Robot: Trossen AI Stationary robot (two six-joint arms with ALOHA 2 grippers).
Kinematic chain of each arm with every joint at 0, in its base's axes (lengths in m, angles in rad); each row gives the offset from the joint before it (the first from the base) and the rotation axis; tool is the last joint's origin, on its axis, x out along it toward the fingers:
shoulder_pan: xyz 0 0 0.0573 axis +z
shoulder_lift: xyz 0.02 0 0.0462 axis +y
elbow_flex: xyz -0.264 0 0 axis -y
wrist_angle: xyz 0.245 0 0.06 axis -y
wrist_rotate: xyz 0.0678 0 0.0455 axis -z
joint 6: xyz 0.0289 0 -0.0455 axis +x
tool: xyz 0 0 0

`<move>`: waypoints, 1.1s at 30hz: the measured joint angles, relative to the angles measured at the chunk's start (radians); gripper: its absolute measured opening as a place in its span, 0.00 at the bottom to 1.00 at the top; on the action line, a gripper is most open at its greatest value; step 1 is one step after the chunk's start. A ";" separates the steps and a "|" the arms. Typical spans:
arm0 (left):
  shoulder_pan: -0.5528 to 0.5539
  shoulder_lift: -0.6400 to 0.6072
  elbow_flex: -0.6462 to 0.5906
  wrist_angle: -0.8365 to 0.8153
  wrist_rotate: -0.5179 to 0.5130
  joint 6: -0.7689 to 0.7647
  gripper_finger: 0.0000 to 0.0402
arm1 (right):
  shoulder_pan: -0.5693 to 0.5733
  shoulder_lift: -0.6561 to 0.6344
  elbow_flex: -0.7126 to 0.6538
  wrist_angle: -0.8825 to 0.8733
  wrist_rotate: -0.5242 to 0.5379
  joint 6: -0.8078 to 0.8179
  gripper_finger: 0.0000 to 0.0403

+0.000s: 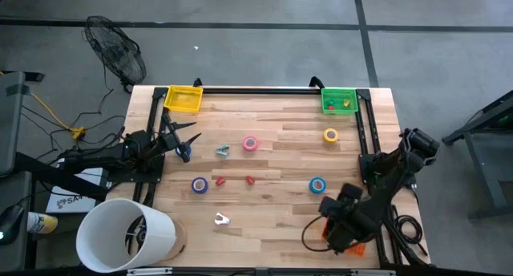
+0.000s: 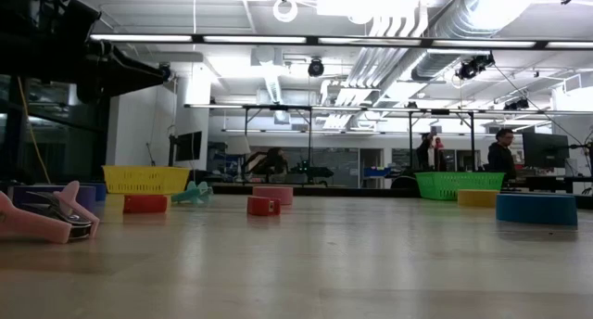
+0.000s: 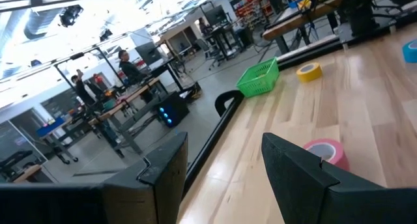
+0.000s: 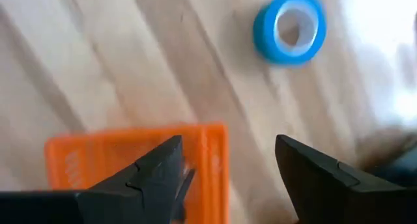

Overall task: Pick and place Stapler, Stapler remover, tape
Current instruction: Put the light blue tape into the yellow bin

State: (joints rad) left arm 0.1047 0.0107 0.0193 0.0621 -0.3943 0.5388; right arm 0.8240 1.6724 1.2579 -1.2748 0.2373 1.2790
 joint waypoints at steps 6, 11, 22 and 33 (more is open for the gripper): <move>0.000 0.000 0.000 -0.014 0.002 0.002 0.48 | -0.138 0.001 0.000 0.001 0.073 -0.080 0.59; 0.000 0.000 0.000 -0.016 0.011 -0.050 0.48 | -0.278 0.001 -0.044 0.024 0.027 -0.116 0.59; 0.000 0.000 0.000 -0.022 0.126 -0.080 0.48 | -0.488 0.003 -0.225 0.271 -0.125 -0.255 0.59; 0.000 0.000 0.000 -0.027 0.127 -0.099 0.48 | -0.522 -0.004 -0.328 0.410 -0.183 -0.250 0.59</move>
State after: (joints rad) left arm 0.1047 0.0105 0.0193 0.0353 -0.2676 0.4397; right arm 0.3025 1.6682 0.9298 -0.8649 0.0541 1.0295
